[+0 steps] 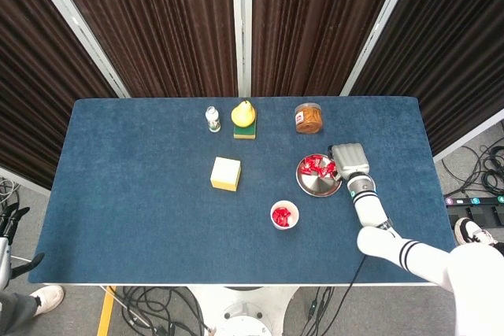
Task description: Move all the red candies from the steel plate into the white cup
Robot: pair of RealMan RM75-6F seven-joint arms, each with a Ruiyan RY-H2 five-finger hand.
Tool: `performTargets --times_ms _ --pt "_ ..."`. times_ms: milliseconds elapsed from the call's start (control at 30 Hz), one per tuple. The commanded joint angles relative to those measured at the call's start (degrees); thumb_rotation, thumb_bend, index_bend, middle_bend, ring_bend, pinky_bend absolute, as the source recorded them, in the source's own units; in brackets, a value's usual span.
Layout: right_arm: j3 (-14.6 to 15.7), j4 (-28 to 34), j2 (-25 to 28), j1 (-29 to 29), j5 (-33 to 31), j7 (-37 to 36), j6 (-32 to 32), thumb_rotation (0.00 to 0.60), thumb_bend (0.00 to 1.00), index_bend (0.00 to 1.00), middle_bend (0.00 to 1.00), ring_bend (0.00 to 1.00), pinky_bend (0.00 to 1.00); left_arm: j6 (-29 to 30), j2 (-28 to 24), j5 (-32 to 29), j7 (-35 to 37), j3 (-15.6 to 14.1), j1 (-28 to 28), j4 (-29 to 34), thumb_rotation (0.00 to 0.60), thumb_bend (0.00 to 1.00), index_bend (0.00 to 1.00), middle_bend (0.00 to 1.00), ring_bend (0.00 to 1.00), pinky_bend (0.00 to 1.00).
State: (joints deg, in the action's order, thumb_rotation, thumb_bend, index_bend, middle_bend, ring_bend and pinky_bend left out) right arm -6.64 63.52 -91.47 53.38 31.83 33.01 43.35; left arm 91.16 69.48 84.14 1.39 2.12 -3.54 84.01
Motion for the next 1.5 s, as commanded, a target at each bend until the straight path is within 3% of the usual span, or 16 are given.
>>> performTargets --times_ms 33,600,900,1067,1300,1500 --pt "0.15 -3.28 -2.68 1.35 -1.83 1.88 -1.91 0.600 0.25 0.41 1.00 1.00 1.00 0.01 -0.04 -0.09 0.03 0.01 -0.06 0.00 0.600 0.00 0.22 0.21 0.21 0.20" --pt "-0.09 -8.78 -7.22 1.88 -1.49 4.31 -2.39 0.600 0.25 0.46 1.00 1.00 1.00 -0.25 0.29 -0.50 1.00 -0.07 -0.36 -1.00 0.600 0.00 0.22 0.21 0.21 0.20" --pt "-1.30 -9.28 -7.75 1.56 -1.28 4.29 -2.30 0.600 0.33 0.63 1.00 1.00 1.00 -0.28 0.39 -0.45 1.95 -0.05 -0.42 -1.43 0.600 0.00 0.22 0.21 0.21 0.20" --pt "-2.89 0.94 -2.10 -0.16 4.03 0.35 1.17 0.600 0.33 0.64 1.00 1.00 1.00 -0.30 0.41 -0.19 2.03 0.05 -0.22 -1.63 0.600 0.00 0.22 0.21 0.21 0.20" --pt "-2.95 28.29 12.75 -5.68 19.50 -7.31 8.22 0.600 0.33 0.64 1.00 1.00 1.00 -0.08 0.25 0.07 1.68 0.09 -0.17 -1.19 0.600 0.00 0.22 0.21 0.21 0.20" --pt "-0.36 38.89 18.26 -8.62 30.56 -12.97 8.52 0.600 0.33 0.64 1.00 1.00 1.00 0.12 0.04 0.41 1.04 0.06 -0.09 -0.46 0.600 0.00 0.22 0.21 0.21 0.20"
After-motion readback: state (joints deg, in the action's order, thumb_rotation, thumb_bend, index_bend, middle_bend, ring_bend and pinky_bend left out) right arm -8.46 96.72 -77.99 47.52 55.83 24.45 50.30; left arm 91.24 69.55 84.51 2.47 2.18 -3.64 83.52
